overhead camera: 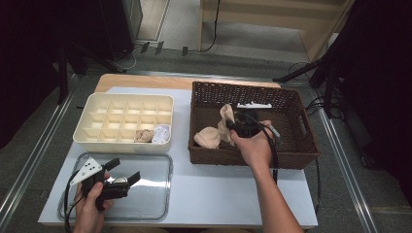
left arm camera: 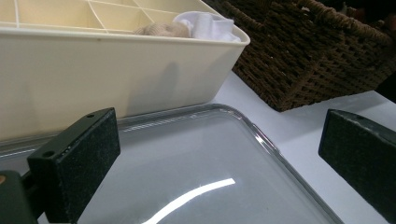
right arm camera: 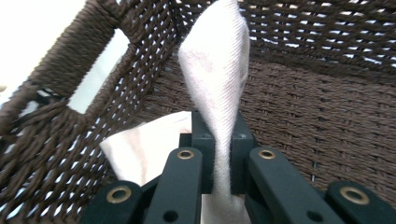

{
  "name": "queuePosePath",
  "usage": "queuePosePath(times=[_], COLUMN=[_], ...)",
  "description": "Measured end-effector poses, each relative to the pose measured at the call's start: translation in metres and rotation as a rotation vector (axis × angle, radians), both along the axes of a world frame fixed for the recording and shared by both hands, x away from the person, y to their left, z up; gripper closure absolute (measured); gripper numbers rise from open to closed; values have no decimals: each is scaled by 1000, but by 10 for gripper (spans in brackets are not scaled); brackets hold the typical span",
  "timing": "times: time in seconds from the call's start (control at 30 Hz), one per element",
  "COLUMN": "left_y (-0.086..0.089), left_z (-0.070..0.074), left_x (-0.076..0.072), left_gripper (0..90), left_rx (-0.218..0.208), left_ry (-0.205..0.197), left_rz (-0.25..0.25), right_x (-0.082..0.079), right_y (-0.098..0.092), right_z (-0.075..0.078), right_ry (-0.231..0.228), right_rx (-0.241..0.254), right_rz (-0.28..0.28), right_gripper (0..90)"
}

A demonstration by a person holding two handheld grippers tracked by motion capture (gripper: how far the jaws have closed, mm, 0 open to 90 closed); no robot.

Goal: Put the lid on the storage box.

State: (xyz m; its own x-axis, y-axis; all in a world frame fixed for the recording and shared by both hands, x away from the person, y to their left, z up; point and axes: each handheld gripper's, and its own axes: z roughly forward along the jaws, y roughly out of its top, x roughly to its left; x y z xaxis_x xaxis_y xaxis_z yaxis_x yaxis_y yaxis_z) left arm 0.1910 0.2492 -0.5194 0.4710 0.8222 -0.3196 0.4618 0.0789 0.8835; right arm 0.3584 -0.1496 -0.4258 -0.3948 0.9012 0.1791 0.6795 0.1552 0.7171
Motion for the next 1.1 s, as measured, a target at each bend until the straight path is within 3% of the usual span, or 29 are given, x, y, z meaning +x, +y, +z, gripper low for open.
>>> queuePosePath(times=[0.23,0.5,0.9,1.1], left_y=[-2,-5,-9,-11], left_z=[1,2,4,4], left_x=[0,-2,-6,-7], left_gripper=[0,0,0,0], left_rx=[1,9,27,34], left_ry=[-3,-9,-18,-24], left_rz=[-3,-11,-27,-30], right_x=[-19,-39,-49,-53], right_y=[-9,-19,-25,-23], right_z=[1,-6,-12,-12], right_ry=[-53,-133,-249,-319], right_rx=[23,72,123,123], right_rz=[-13,-65,-115,-119], right_gripper=[866,866,865,865])
